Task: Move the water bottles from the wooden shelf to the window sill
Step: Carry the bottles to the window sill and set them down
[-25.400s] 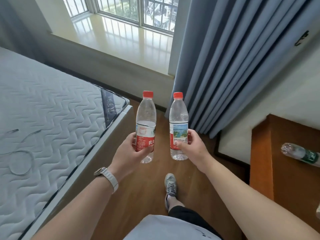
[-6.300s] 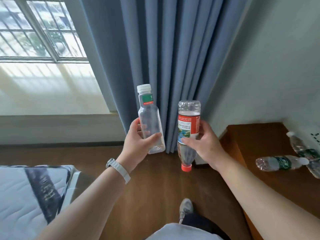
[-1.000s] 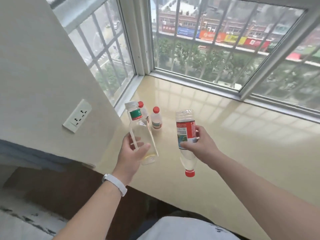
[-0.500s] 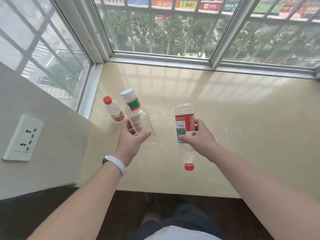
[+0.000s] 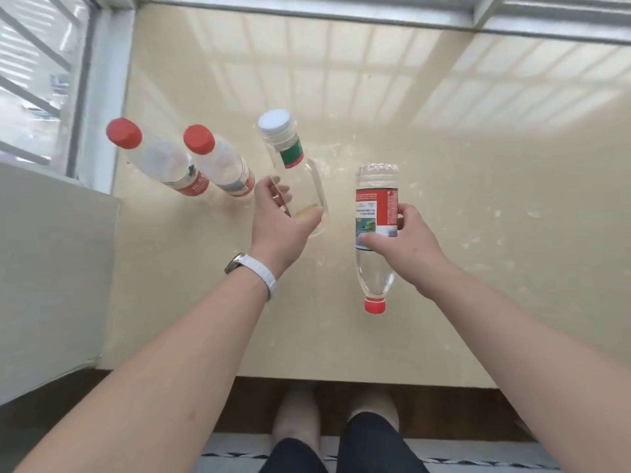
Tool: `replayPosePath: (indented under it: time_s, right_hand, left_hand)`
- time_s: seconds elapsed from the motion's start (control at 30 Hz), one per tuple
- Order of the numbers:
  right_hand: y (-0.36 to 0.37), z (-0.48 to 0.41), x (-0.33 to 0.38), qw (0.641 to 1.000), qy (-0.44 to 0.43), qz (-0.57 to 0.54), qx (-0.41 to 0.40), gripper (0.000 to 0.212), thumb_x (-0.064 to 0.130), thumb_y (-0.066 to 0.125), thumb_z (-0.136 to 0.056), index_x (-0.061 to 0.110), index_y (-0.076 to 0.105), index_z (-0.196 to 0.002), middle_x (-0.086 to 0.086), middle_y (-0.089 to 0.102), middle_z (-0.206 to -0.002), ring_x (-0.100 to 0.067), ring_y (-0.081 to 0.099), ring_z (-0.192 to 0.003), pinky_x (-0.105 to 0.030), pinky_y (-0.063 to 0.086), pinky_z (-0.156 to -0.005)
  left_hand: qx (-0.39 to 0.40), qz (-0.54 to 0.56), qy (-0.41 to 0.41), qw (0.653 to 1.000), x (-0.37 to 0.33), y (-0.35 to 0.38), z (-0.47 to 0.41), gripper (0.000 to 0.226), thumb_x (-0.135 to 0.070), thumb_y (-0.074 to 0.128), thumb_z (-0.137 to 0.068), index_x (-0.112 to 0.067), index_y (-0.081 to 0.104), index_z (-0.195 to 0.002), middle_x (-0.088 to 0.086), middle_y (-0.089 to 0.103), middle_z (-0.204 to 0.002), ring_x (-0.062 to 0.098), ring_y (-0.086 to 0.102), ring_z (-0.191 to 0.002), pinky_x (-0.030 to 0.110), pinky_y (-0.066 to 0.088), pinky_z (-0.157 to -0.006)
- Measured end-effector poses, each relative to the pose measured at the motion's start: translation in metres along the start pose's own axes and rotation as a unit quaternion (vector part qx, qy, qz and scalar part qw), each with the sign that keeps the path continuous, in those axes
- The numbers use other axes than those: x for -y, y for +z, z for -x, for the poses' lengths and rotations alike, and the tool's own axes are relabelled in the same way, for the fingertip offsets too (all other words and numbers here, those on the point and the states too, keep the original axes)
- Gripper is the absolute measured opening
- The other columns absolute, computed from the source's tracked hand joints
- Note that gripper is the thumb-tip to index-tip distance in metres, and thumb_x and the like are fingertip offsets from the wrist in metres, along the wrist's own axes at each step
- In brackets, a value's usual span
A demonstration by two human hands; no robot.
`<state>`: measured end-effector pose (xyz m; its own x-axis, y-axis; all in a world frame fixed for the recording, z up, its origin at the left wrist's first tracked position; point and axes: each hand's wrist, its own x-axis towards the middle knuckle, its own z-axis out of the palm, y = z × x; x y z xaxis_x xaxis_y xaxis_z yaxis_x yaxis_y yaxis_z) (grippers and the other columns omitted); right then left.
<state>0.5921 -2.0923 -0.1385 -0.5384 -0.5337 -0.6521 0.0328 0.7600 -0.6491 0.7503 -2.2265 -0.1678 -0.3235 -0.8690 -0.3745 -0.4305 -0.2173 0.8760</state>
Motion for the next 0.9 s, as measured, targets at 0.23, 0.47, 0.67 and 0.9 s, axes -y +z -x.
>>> replayPosePath:
  time_s: [0.23,0.47,0.67,0.9]
  right_hand:
    - [0.014,-0.039,-0.014,1.0,0.003,0.003,0.001,0.059,0.032,0.08,-0.069,0.037,0.046,-0.117,0.02,0.066,-0.089,0.011,0.064,-0.071,-0.021,0.046,-0.063]
    - [0.027,-0.061,-0.017,1.0,-0.001,0.028,-0.006,0.062,0.031,0.08,-0.071,0.036,0.042,-0.119,0.02,0.066,-0.089,0.013,0.062,-0.071,-0.023,0.047,-0.064]
    - [0.036,-0.073,-0.022,0.999,0.007,0.03,-0.024,0.065,0.033,0.079,-0.07,0.033,0.04,-0.122,0.017,0.065,-0.097,0.007,0.063,-0.076,-0.023,0.048,-0.066]
    - [0.038,-0.084,-0.023,0.999,0.029,0.018,-0.012,0.073,0.038,0.079,-0.071,0.025,0.038,-0.13,0.011,0.065,-0.101,-0.002,0.066,-0.082,-0.026,0.049,-0.064]
  left_hand:
    - [-0.062,-0.035,0.067,0.995,0.023,0.014,-0.042,0.065,-0.022,0.084,-0.069,-0.02,0.034,-0.112,-0.01,0.042,-0.105,-0.017,0.046,-0.087,0.007,0.043,-0.078]
    - [-0.133,-0.009,0.075,0.988,0.037,0.039,-0.061,0.064,-0.015,0.085,-0.067,-0.017,0.032,-0.104,-0.015,0.042,-0.099,-0.015,0.056,-0.08,0.017,0.053,-0.076]
    - [-0.163,-0.031,0.052,0.985,0.046,0.046,-0.064,0.074,-0.038,0.089,-0.061,-0.017,0.038,-0.11,-0.001,0.05,-0.108,0.019,0.062,-0.102,0.045,0.055,-0.088]
    - [-0.173,-0.081,0.059,0.98,0.047,0.047,-0.054,0.053,-0.033,0.08,-0.067,-0.036,0.041,-0.103,0.001,0.053,-0.11,0.021,0.055,-0.105,0.045,0.05,-0.094]
